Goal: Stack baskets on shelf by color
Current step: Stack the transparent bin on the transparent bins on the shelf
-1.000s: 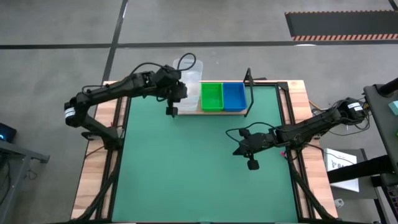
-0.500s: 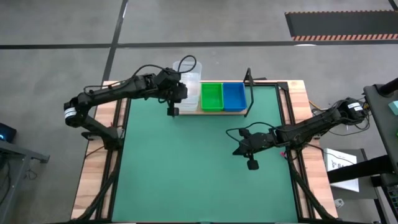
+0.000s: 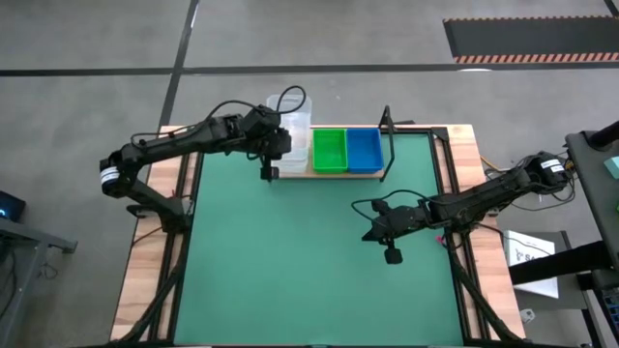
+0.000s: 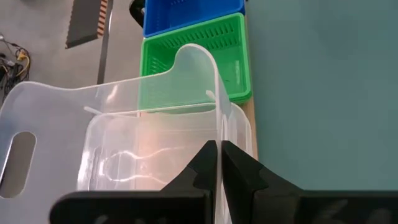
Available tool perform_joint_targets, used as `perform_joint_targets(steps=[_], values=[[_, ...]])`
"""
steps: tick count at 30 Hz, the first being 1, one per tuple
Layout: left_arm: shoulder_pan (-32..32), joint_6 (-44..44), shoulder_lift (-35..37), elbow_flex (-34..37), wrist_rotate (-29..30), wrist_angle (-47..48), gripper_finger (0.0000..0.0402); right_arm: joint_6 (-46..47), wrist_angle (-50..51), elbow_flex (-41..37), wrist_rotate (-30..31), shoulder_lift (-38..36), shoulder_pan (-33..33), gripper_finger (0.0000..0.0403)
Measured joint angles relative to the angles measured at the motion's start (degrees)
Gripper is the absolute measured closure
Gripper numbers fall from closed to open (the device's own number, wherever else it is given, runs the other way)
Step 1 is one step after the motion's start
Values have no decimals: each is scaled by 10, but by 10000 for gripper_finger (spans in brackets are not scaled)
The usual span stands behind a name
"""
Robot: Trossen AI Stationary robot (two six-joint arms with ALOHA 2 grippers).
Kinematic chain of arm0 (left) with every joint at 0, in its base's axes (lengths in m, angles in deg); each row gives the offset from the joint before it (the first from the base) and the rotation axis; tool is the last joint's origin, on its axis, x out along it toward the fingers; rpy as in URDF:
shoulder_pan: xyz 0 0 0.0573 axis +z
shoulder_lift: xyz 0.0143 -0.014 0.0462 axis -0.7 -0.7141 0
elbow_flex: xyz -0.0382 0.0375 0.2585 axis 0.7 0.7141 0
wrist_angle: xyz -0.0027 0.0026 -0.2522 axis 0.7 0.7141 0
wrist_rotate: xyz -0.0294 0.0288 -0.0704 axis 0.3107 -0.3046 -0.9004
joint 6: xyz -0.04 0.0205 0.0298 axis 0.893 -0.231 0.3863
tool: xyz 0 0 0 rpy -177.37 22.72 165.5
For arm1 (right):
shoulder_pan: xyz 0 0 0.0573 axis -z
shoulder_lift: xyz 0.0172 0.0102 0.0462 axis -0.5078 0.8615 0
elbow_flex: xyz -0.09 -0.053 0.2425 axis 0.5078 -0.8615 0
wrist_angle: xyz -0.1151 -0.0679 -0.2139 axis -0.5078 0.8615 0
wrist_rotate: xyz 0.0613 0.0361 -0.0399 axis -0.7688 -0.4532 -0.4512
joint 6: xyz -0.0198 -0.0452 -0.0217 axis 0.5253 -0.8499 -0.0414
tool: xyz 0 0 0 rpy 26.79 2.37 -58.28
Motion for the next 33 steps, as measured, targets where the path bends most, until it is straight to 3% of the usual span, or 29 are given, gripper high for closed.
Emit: perform_joint_targets(steps=[27, 33], values=[[1, 1, 0, 36, 1, -3, 400, 1, 0, 0, 0, 0, 0, 394], [1, 1, 1, 36, 1, -6, 359, 0, 0, 0, 0, 0, 0, 394]])
